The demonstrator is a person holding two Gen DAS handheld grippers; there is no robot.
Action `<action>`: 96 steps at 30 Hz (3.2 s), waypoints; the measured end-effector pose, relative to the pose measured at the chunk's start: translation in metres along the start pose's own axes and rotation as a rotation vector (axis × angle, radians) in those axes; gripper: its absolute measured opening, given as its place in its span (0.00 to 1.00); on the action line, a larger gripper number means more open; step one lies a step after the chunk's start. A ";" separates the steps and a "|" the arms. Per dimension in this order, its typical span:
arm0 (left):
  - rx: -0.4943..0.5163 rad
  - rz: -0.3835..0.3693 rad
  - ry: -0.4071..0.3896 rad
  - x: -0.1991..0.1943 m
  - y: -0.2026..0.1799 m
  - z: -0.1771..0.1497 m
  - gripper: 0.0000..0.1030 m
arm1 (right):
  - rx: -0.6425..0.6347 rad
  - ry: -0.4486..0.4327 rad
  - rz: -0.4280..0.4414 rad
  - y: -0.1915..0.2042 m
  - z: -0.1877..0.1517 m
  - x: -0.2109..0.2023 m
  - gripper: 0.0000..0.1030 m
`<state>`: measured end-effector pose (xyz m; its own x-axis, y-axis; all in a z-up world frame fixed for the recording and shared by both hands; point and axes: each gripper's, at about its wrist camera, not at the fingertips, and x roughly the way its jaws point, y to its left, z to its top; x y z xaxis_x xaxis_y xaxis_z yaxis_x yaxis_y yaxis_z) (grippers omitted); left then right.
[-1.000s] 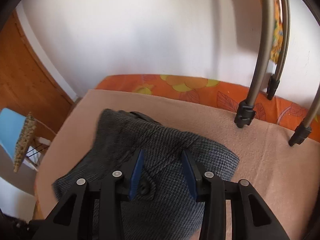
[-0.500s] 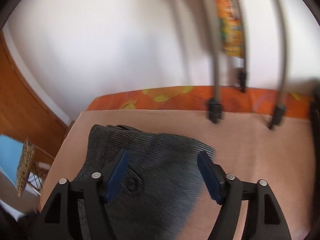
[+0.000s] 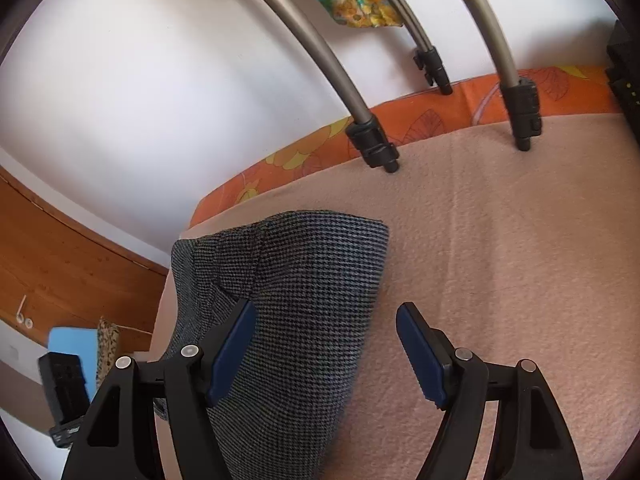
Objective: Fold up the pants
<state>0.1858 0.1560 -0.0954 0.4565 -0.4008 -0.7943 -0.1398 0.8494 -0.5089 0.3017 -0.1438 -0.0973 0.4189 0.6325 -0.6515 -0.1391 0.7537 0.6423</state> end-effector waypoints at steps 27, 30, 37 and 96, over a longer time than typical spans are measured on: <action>-0.127 -0.064 -0.114 0.035 0.012 0.003 0.78 | 0.097 -0.017 0.100 -0.003 -0.003 0.040 0.66; -0.128 -0.043 -0.121 0.041 0.006 0.008 0.58 | 0.109 -0.020 0.103 -0.003 -0.003 0.043 0.51; -0.051 -0.010 -0.173 0.031 -0.007 0.009 0.29 | 0.045 -0.032 0.068 0.017 -0.001 0.037 0.24; 0.555 -0.321 -0.264 0.142 -0.430 -0.062 0.15 | -0.285 -0.377 -0.440 -0.148 0.127 -0.324 0.16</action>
<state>0.2562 -0.2871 -0.0097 0.6082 -0.6246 -0.4899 0.4762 0.7808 -0.4045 0.3000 -0.4828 0.0704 0.7703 0.1870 -0.6097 -0.0942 0.9789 0.1813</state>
